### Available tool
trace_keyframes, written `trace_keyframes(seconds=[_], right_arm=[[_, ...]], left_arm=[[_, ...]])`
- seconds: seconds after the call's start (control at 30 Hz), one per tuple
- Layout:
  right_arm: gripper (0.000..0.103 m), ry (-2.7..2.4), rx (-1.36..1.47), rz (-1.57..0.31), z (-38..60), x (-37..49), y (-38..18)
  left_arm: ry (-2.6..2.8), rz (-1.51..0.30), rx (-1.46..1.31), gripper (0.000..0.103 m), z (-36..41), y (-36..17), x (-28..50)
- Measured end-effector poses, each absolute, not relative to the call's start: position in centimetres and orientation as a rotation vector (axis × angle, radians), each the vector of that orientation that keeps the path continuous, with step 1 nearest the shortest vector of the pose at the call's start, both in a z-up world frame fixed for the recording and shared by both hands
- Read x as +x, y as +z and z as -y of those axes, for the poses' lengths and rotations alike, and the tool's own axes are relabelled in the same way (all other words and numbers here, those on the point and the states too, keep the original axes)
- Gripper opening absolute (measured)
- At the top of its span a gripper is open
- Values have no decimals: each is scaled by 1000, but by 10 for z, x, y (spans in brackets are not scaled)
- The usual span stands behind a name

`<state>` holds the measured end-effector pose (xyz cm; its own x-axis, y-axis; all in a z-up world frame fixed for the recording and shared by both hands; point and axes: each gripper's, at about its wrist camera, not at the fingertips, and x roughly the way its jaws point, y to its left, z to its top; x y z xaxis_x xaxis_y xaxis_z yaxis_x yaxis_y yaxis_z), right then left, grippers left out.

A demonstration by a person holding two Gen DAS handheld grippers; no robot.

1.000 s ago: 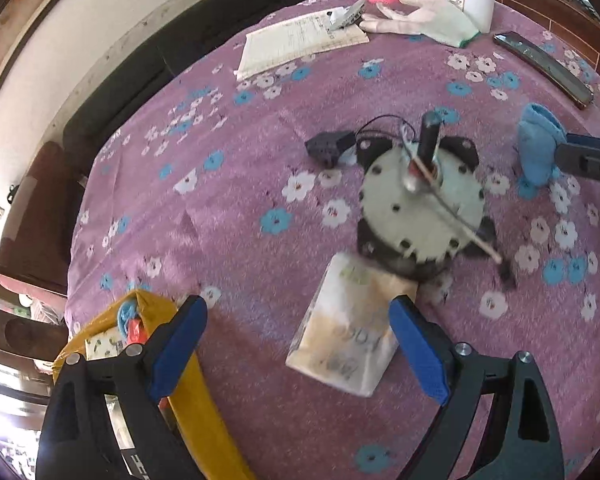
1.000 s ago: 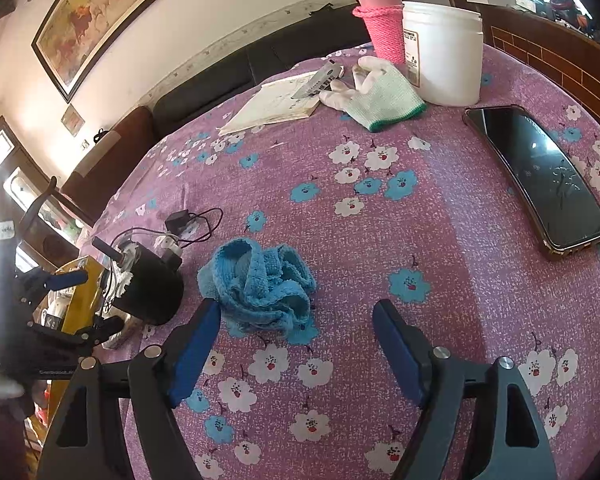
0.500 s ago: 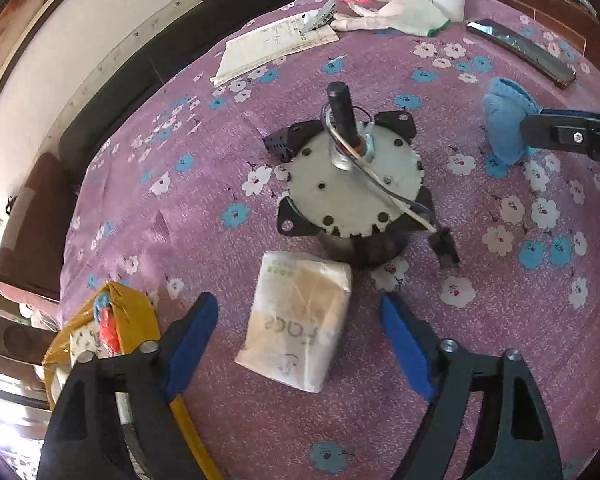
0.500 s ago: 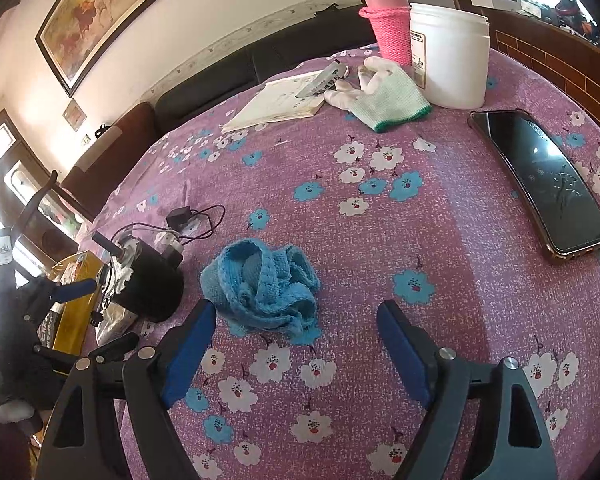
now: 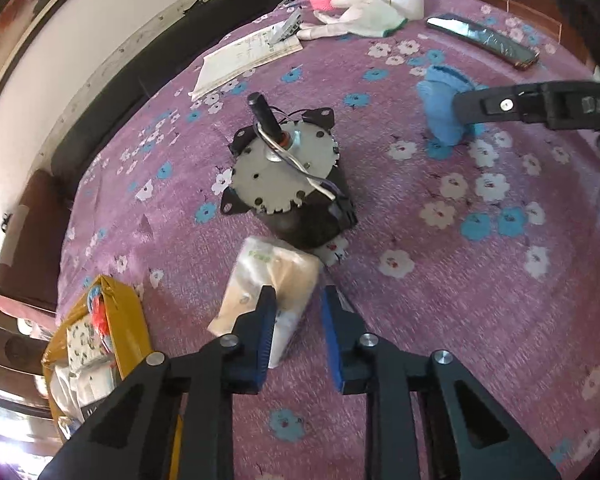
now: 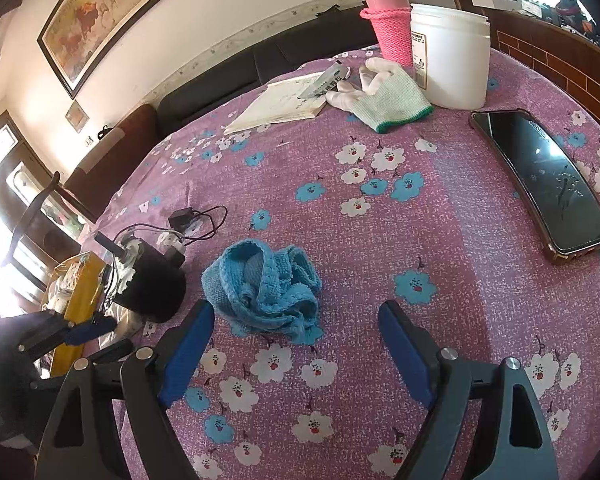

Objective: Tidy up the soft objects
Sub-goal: 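Grasp the white Face tissue pack with left tool while right tool grasps the blue knitted cloth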

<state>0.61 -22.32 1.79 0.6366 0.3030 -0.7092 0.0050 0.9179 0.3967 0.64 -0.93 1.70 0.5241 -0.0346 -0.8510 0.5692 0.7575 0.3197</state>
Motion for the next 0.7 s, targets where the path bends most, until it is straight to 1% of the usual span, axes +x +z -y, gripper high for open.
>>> trace_keyframes(seconds=[0.03,0.1,0.13,0.17,0.23,0.33,0.53,0.6,0.63,0.7], right_arm=[[87,175,383,-869,223,6,18],[87,175,384,-869,223,6,18],[87,174,384,-869,223,6,18],[87,174,383,-869,223,6,18],[87,173,378,-870,223,6,18],[88,173,369,-872,221,6,18],[89,178,369,-872,220,8,17],[89,180,374,-871,221,8,17],[89,181,378,-870,222,7,17],[89,171,393,-862,225,5,18]], left_arm=[[-394,-956,613,24,5,21,5],[-383,-945,573,44,-8,30,6],[-378,-940,557,64,-14,34,7],[-376,-932,541,76,-20,38,7],[-367,-919,523,79,-33,43,9],[-355,-945,505,80,-41,40,16],[-372,-989,566,80,-22,16,34],[-372,-1006,591,84,-15,8,41],[-364,-988,589,90,-13,9,44],[-362,-1004,564,90,-15,8,50]])
